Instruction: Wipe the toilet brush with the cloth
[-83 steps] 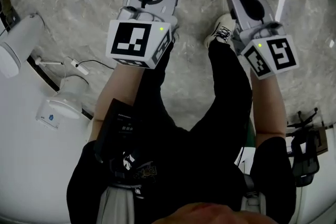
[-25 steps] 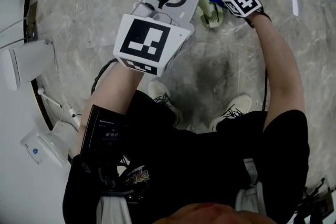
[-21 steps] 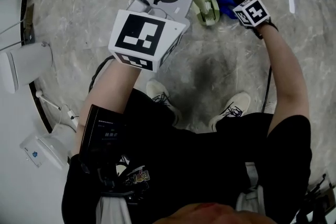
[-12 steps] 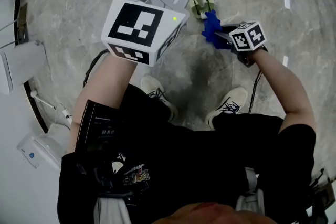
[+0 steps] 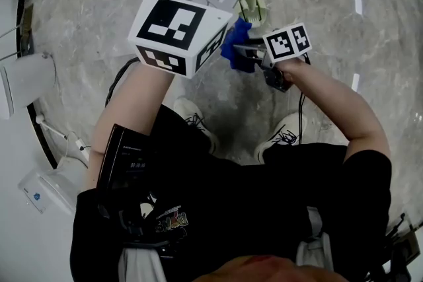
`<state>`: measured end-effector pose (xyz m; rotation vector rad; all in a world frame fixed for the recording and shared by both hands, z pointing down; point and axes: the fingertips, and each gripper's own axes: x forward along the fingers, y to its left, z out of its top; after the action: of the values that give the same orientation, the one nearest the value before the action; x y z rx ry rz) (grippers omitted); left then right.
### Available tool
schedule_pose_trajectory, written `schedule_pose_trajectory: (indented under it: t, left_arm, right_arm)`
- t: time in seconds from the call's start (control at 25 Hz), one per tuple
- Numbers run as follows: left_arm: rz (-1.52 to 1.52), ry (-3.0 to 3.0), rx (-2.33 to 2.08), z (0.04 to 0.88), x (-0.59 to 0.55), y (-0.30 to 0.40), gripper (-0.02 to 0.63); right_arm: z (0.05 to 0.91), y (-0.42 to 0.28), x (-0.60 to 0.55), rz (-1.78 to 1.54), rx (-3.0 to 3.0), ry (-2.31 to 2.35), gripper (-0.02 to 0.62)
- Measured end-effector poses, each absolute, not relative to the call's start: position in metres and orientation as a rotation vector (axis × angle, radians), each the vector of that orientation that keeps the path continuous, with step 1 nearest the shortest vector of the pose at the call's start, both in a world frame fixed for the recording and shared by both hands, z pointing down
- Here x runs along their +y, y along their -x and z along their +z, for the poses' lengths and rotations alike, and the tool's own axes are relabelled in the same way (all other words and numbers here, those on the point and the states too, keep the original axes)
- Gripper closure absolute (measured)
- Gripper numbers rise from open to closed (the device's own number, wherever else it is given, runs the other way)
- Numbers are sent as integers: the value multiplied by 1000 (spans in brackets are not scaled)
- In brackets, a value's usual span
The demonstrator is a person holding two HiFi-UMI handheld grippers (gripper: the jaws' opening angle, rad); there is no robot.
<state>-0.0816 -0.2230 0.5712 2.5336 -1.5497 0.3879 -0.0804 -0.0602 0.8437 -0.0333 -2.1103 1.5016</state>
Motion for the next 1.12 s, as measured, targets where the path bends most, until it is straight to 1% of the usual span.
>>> schedule_pose_trajectory:
  t: [0.08, 0.16, 0.28, 0.36, 0.48, 0.64, 0.76, 0.84, 0.96, 1.04, 1.12]
  left_arm:
    - [402, -2548, -1557, 567, -224, 81, 528]
    - [405, -2556, -1552, 565, -224, 80, 528]
    - [391, -2559, -1548, 563, -224, 77, 528]
    - [388, -2563, -1552, 562, -223, 77, 528]
    - [390, -2560, -1554, 562, -222, 80, 528]
    - [385, -2552, -1561, 561, -224, 84, 528]
    - [385, -2543, -1566, 561, -227, 87, 528]
    - [382, -2543, -1567, 561, -230, 86, 528]
    - [386, -2555, -1562, 560, -230, 84, 528]
    - [389, -2561, -1557, 560, -230, 82, 528]
    - [388, -2563, -1555, 560, -231, 81, 528]
  right_arm:
    - [844, 88, -27, 1435, -2081, 132, 522]
    - [859, 95, -22, 1382, -2104, 60, 522]
    - [872, 100, -74, 1455, -2176, -216, 522]
    - [868, 103, -105, 1480, -2214, -298, 522]
    - [835, 108, -125, 1510, -2326, -246, 522]
    - [773, 107, -130, 1472, -2529, -15, 522]
    - [782, 90, -116, 1353, -2505, 133, 522]
    - [808, 63, -111, 1291, -2425, 151, 522]
    - [833, 22, -123, 1295, -2343, 120, 522]
    - [834, 5, -138, 1328, -2336, 88, 522]
    - [815, 2, -151, 1328, -2371, 105, 522]
